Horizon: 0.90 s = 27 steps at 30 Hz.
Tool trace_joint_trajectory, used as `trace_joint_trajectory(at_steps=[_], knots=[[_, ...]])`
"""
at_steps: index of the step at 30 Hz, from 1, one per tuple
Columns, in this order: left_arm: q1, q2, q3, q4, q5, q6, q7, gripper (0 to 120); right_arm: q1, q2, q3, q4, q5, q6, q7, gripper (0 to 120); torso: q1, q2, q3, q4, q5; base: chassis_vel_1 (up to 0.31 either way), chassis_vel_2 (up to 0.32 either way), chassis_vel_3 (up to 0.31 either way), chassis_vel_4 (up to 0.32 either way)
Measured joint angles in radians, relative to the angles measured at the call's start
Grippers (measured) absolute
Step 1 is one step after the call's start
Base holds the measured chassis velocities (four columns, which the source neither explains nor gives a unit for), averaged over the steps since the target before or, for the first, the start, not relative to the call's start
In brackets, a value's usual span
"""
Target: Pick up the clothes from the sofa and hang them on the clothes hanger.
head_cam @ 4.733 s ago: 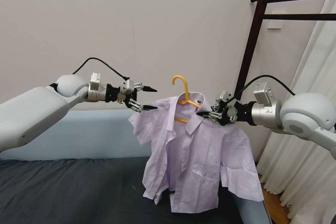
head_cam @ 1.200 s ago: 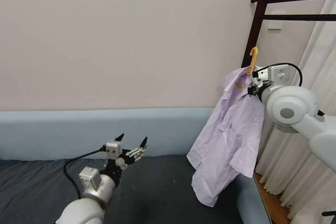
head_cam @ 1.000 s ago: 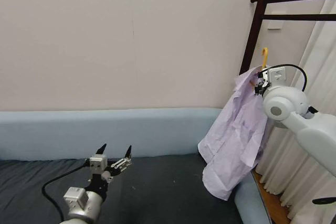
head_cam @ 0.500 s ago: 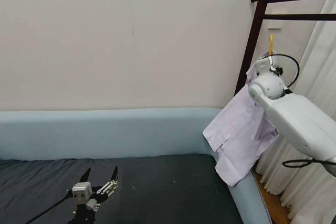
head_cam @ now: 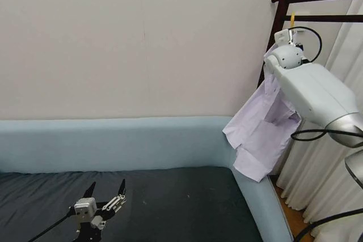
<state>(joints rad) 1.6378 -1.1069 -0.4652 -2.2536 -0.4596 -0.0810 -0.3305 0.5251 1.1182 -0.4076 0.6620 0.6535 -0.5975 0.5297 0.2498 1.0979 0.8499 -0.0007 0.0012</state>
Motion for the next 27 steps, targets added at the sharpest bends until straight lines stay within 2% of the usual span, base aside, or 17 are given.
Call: trace_joint_trajectory(at_steps=[4,8,17,23,27], knots=[[-0.013,0.007,0.012,0.000,-0.003,0.001,-0.004,100,0.073,0.037,0.000,-0.083,0.018,-0.012,-0.045,10,0.000,0.000,0.000,0.0007,-0.0005,0.000,0.000,0.000,0.000],[-0.030,0.016,0.019,-0.003,-0.003,0.004,-0.006,100,0.113,0.062,0.005,-0.164,0.026,-0.030,-0.084,10,0.000,0.000,0.000,0.0004,-0.0005,0.000,0.000,0.000,0.000],[-0.043,0.027,0.007,-0.026,-0.015,0.009,-0.010,100,0.115,0.071,0.036,-0.240,0.062,-0.067,-0.104,10,0.000,0.000,0.000,0.0004,0.0000,0.000,0.000,0.000,0.000],[-0.031,0.015,0.006,-0.025,-0.016,0.008,-0.011,100,0.081,0.032,0.031,-0.162,0.070,-0.099,-0.131,10,0.000,0.000,0.000,0.0000,-0.0001,0.000,0.000,0.000,0.000],[-0.030,0.008,0.009,-0.028,-0.015,0.006,-0.016,100,0.049,0.007,0.019,-0.082,0.059,-0.088,-0.165,18,0.000,0.000,0.000,0.0003,0.0000,0.000,0.000,0.000,0.000]])
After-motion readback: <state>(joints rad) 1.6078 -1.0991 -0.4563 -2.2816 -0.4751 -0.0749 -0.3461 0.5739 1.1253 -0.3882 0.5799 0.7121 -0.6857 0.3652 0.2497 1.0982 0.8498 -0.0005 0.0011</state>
